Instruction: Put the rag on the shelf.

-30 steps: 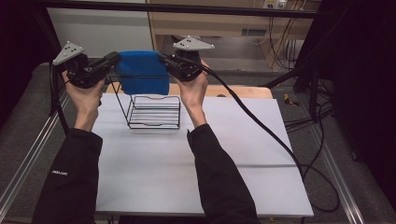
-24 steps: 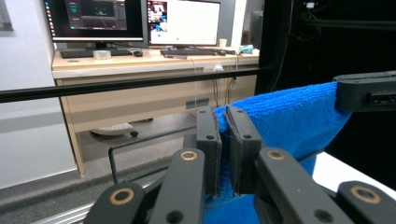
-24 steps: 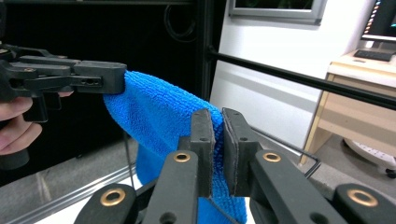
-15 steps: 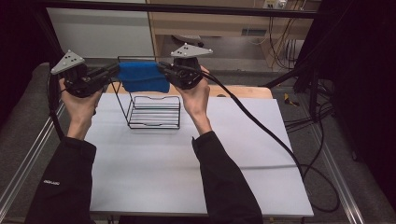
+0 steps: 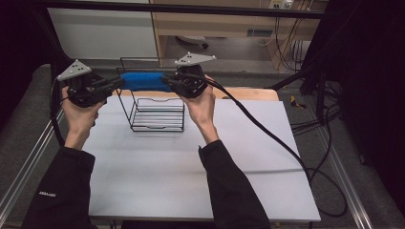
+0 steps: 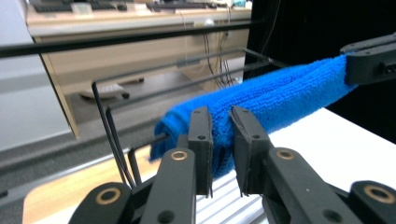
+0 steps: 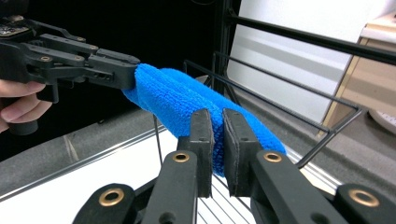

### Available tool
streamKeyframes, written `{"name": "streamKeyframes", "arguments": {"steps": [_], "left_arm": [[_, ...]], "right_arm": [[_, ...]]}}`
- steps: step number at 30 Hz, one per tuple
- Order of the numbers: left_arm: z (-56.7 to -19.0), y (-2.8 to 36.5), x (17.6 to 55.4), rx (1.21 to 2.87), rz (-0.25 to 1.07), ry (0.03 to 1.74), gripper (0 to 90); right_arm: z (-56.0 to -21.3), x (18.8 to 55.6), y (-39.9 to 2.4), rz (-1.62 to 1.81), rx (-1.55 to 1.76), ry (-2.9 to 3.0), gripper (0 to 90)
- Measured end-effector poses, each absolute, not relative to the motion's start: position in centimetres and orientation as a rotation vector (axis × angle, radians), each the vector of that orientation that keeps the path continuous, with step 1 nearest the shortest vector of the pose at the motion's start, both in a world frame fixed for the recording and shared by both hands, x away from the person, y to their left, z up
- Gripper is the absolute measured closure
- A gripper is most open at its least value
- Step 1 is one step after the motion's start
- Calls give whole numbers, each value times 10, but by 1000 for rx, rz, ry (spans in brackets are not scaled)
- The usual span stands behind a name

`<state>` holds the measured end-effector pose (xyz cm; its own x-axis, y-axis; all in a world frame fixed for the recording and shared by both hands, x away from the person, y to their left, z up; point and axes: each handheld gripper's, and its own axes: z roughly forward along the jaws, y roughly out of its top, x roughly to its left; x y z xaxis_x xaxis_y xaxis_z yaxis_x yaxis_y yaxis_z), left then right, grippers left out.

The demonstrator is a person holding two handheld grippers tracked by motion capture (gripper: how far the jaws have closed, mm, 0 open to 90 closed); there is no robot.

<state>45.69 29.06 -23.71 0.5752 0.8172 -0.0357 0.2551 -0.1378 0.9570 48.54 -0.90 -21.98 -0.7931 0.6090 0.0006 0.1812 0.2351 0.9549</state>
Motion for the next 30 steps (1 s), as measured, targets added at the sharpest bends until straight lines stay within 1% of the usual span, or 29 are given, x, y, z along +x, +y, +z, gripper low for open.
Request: {"name": "streamKeyframes", "arguments": {"steps": [3, 6, 11, 14, 17, 20, 25, 30], "left_arm": [[-236, 292, 454, 1703, 606, 917, 754], [-230, 295, 452, 1697, 588, 925, 706], [-215, 297, 450, 1664, 580, 930, 692], [-217, 292, 453, 1688, 553, 949, 725], [-226, 286, 456, 1745, 503, 970, 792], [-236, 283, 459, 1790, 473, 982, 836], [-245, 282, 463, 1823, 484, 1005, 875], [-252, 278, 465, 1852, 515, 1010, 893]], "right_arm": [[-222, 486, -9, 1566, 729, 2154, 832], [-223, 485, -7, 1560, 726, 2160, 832], [-228, 486, -6, 1552, 726, 2176, 828], [-231, 487, -6, 1546, 724, 2185, 825], [-234, 487, -6, 1539, 716, 2200, 818], [-237, 488, -7, 1528, 709, 2209, 809], [-243, 490, -7, 1514, 710, 2227, 784], [-247, 490, -7, 1517, 716, 2238, 726]]}}
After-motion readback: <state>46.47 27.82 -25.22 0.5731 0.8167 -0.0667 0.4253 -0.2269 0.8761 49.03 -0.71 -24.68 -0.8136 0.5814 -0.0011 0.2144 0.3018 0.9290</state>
